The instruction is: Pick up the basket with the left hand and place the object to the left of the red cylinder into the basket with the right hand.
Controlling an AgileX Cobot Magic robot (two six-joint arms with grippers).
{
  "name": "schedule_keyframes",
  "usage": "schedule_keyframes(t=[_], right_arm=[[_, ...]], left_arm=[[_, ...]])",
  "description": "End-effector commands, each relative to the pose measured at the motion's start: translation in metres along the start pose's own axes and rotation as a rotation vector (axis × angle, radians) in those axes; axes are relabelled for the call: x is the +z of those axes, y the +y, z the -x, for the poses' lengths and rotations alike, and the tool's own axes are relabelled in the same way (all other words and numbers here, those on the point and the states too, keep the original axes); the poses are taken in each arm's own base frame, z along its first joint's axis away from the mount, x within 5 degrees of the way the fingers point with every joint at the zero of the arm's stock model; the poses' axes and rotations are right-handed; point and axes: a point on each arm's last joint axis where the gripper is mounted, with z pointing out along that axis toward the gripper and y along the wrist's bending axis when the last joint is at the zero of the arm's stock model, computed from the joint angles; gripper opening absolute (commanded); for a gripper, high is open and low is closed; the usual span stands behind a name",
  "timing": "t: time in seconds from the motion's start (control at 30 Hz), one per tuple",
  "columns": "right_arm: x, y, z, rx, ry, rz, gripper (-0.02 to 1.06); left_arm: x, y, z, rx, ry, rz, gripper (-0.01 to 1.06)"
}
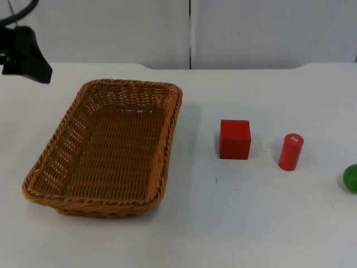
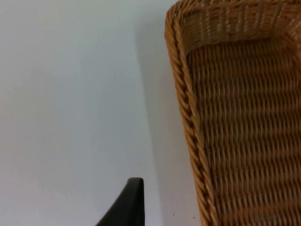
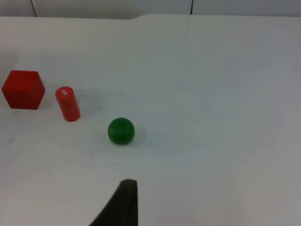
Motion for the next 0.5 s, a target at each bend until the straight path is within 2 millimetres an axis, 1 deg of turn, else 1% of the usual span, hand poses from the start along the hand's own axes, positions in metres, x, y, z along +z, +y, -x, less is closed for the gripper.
schedule_keyframes(t=[0.0, 0.13, 0.17, 0.33, 0.37, 0.47], right_arm=[[0.0, 0.0, 0.0, -0.01, -0.009, -0.012, 1.05], [0.0, 0.0, 0.0, -0.01, -0.009, -0.012, 1.05], [0.0, 0.0, 0.0, -0.01, -0.009, -0.012, 1.05], [0.0, 0.0, 0.0, -0.01, -0.009, -0.012, 1.05], [0.0, 0.0, 0.0, -0.01, -0.009, -0.012, 1.05], [0.0, 0.0, 0.0, -0.01, -0.009, -0.012, 1.05]], left_arm=[[0.009, 0.0, 0.003, -0.008, -0.001, -0.002, 1.05], [0.027, 0.006, 0.002, -0.02, 0.02, 0.013, 1.05], [0.027, 0.006, 0.002, -0.02, 0.02, 0.013, 1.05], [0.051, 0.011, 0.0, -0.04, 0.082, -0.007, 1.05], [0.051, 0.011, 0.0, -0.04, 0.082, -0.007, 1.05], [0.063, 0.011, 0.0, -0.045, 0.107, -0.035, 1.05]])
